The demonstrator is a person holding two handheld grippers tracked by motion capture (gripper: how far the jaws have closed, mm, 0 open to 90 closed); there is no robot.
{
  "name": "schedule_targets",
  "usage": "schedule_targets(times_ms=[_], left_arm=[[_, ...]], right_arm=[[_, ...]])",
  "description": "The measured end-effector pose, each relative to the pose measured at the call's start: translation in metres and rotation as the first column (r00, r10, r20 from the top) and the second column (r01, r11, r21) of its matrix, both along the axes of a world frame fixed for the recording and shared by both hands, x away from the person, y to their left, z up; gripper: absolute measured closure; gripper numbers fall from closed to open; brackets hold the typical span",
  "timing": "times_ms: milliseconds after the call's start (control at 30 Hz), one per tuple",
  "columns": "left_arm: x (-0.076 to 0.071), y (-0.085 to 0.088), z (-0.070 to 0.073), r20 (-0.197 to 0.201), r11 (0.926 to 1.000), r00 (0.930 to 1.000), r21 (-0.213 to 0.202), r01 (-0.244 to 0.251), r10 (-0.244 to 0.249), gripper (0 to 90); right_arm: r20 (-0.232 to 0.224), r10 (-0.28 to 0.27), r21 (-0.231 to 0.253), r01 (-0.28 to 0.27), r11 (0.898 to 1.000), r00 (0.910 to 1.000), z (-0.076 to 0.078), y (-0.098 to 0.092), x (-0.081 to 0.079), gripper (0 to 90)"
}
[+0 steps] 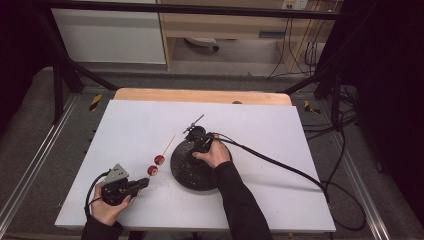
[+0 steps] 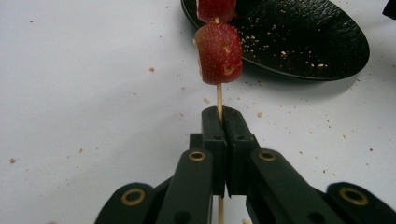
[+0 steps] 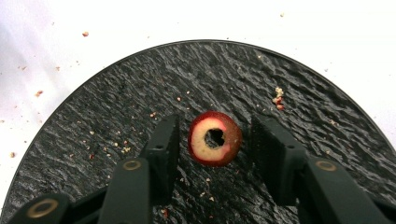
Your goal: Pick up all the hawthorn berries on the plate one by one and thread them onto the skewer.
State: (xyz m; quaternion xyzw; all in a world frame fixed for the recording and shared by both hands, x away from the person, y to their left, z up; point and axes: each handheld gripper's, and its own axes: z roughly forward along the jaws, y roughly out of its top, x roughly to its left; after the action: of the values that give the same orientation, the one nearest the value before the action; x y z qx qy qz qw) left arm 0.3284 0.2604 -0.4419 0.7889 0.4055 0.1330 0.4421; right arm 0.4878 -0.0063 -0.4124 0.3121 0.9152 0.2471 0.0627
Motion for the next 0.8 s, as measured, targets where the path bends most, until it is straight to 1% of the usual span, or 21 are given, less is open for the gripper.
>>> schedule_targets(times_ms=[267, 600, 800], left_arm=[[0.0, 0.0004, 0.0001, 0.0, 1.0, 1.0, -0.002, -0.002, 0.002, 88.4], [0.0001, 0.0003, 0.0001, 0.0, 1.0, 1.0, 0.0, -0.001, 0.001, 88.4], [0.0001, 0.0003, 0.0001, 0.0, 1.0, 1.0, -0.001, -0.001, 0.001, 88.4]], right_arm=[[-0.013, 0.003, -0.007, -0.003, 1.0, 0.9999, -0.0015, 0.0009, 0.0019, 61.2], [-0.028, 0.005, -0.008, -0.006, 1.0, 0.9996, -0.0015, 0.0005, 0.0036, 61.6], [-0.038, -0.002, -0.011, 0.002, 1.0, 0.9993, -0.0013, 0.0005, 0.0041, 62.1]])
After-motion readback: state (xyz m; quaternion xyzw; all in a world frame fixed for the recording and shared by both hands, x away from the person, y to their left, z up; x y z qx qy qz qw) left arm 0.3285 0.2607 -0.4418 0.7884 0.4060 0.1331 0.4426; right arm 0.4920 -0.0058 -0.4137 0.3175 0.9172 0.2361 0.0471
